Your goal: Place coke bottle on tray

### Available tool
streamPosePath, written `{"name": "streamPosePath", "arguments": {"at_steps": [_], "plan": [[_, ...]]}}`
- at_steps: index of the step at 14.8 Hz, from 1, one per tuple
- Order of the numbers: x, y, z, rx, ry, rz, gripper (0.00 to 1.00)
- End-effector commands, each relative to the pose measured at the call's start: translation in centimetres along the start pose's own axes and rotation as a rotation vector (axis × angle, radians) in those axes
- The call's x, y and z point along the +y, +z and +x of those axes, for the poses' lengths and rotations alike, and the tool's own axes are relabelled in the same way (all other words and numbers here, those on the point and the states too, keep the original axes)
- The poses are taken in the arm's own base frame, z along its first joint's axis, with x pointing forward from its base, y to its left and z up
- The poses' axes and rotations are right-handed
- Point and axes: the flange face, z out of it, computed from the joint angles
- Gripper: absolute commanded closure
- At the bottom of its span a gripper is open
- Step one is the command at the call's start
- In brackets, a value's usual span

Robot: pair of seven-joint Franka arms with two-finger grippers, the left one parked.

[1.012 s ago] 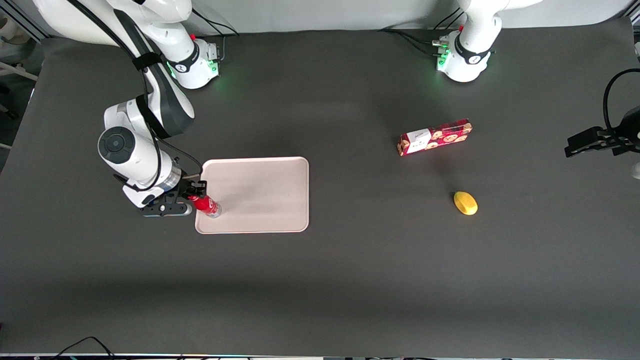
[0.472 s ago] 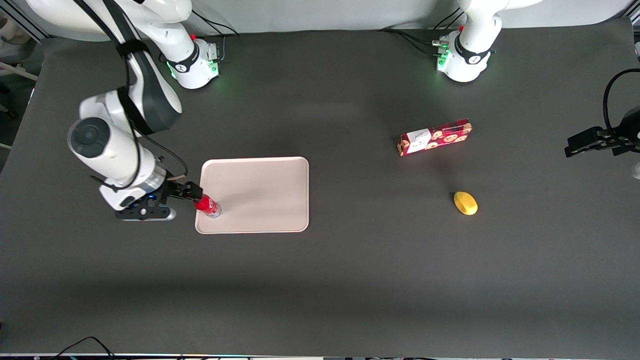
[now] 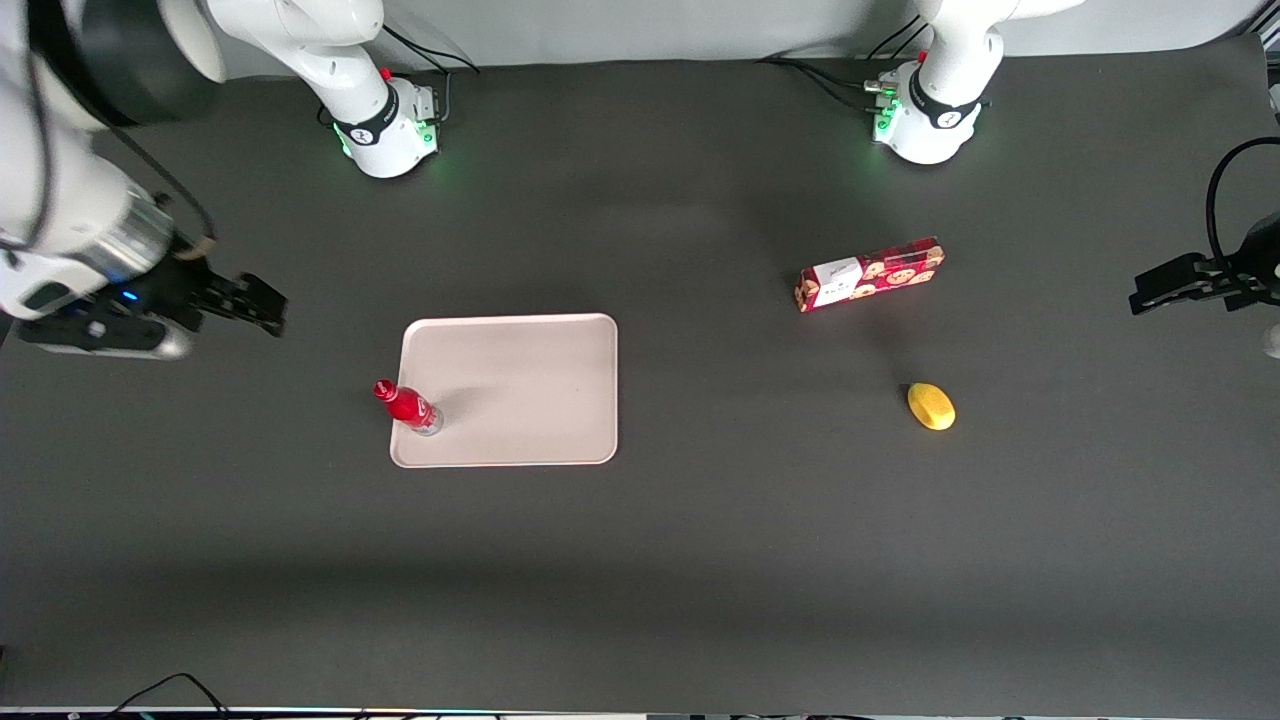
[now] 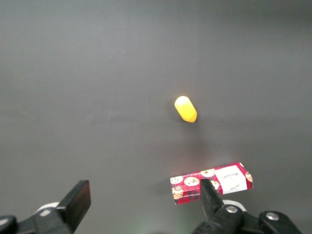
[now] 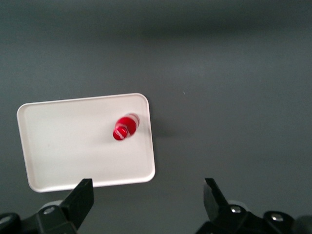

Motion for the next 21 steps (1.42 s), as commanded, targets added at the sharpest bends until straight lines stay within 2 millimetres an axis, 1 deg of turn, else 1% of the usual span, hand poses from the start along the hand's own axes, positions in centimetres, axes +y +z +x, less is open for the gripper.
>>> {"name": "streamPosePath", "arguments": {"at_steps": [1,2,3,4,6,7,9,10,11,12,13,17,18,19,20,21], "plan": [[4.3,-0.1,-2.7,0.005,0.023,0.074,0.00],[5.4,0.1,-2.8,0.020,0.049,0.077,0.00],[5.5,0.3,-2.7,0.023,0.051,0.080,0.00],[5.1,0.3,-2.7,0.023,0.057,0.078,0.00],[6.1,0.1,-1.8,0.037,0.079,0.033,0.00],[6.7,0.6,-1.1,0.031,0.085,0.020,0.00],[7.0,0.6,-0.1,0.034,0.089,0.014,0.00],[7.6,0.8,0.3,0.029,0.096,0.012,0.00],[7.9,1.2,0.4,0.021,0.092,0.009,0.00],[8.6,2.1,0.8,0.007,0.083,0.003,0.00],[9.3,2.5,1.3,0.000,0.075,0.000,0.00],[10.1,4.1,2.1,-0.028,0.083,-0.003,0.00],[9.8,3.4,2.4,-0.013,0.092,-0.001,0.00],[9.8,2.2,2.1,0.001,0.095,0.001,0.00],[10.0,1.4,1.7,-0.006,0.108,0.000,0.00],[10.9,0.8,1.6,-0.007,0.126,0.001,0.00]]}}
